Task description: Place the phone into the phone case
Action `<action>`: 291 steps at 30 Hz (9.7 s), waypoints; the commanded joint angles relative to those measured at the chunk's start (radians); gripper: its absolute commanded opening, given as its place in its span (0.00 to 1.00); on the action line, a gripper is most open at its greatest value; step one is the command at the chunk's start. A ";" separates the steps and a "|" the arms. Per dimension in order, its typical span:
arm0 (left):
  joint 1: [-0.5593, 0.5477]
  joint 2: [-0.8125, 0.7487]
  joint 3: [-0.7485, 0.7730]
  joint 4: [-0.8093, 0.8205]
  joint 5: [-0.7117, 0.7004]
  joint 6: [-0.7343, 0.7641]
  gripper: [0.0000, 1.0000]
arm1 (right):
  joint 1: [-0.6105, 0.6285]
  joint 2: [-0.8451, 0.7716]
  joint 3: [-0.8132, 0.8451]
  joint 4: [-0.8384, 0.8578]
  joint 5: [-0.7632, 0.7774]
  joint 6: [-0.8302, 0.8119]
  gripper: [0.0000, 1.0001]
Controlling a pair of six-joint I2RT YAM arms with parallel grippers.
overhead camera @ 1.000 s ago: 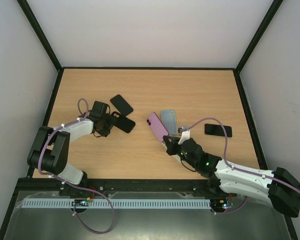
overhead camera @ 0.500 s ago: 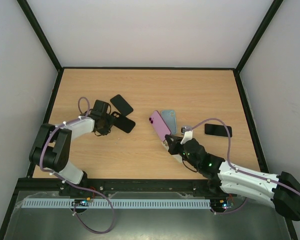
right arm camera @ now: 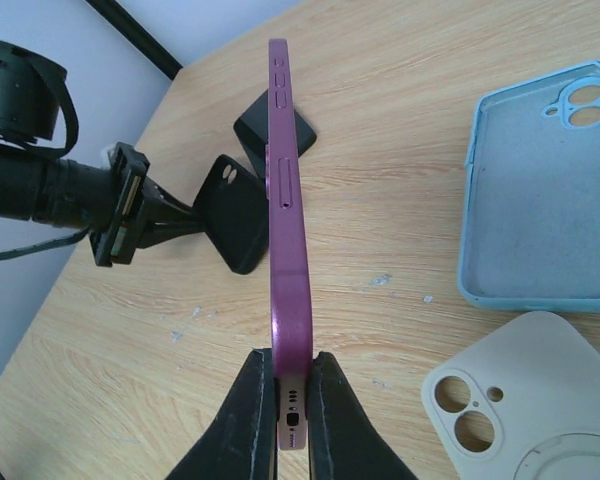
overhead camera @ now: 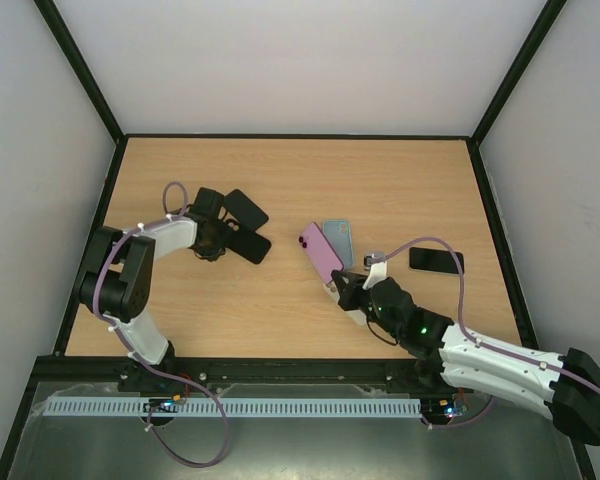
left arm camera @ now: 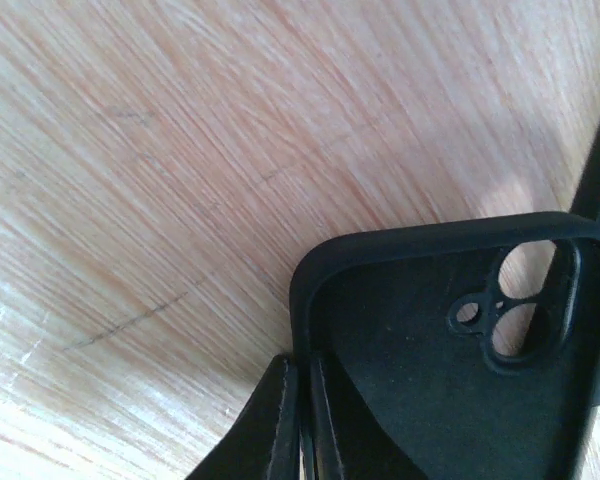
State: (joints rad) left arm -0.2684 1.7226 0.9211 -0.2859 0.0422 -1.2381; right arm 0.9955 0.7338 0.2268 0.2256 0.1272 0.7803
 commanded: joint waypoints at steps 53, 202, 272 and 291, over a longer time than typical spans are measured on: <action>0.323 -0.676 -0.454 0.114 0.684 0.551 0.97 | 0.312 0.523 0.300 0.192 0.281 -0.416 0.02; -0.158 -0.275 -0.442 0.431 0.474 0.495 0.15 | 0.019 1.007 0.266 0.476 -0.397 0.257 0.17; -0.246 -0.488 -0.584 0.352 0.305 0.437 0.21 | 0.035 0.990 0.333 0.349 -0.350 0.366 0.35; -0.258 -0.497 -0.650 0.447 0.329 0.384 0.09 | 0.039 0.958 0.330 0.533 -0.372 0.443 0.36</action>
State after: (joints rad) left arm -0.5125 1.2263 0.2771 0.1577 0.3481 -0.8448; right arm 1.0279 1.7226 0.5522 0.6273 -0.2005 1.1950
